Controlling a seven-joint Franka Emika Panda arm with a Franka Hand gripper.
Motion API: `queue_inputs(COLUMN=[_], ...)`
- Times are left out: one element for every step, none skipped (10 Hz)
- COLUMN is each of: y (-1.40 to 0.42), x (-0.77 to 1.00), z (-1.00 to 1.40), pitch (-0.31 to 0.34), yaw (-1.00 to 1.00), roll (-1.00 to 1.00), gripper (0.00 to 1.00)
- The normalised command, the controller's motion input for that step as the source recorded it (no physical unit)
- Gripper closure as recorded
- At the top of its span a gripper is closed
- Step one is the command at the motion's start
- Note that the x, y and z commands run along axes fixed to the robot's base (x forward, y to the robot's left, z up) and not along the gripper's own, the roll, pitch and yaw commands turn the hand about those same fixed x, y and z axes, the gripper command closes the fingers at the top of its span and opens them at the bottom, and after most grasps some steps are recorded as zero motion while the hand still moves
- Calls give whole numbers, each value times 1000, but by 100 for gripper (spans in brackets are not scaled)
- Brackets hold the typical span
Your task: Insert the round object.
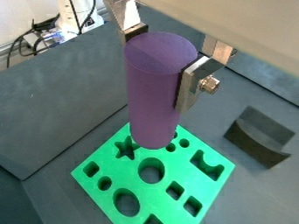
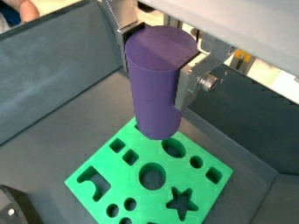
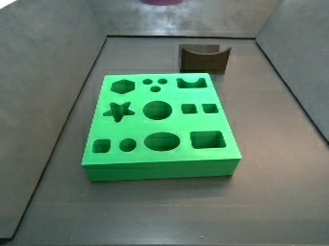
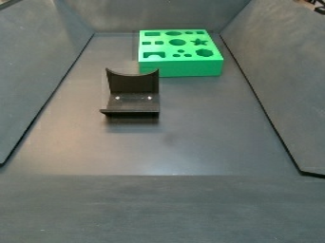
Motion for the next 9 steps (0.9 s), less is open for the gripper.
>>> queue_inputs(y=[-197, -134, -43, 0, 137, 166, 57, 54, 137], x=[120, 186, 243, 86, 0, -154, -214, -180, -163], z=[-1000, -1000, -991, -906, -863, -760, -697, -711, -717], pitch=[-20, -21, -30, -59, -166, -243, -290, -281, -276], yaw=[0, 0, 0, 0, 0, 0, 0, 0, 0], roll=[51, 107, 157, 194, 84, 14, -13, -30, 0], gripper=[100, 100, 100, 100, 100, 100, 100, 100, 100])
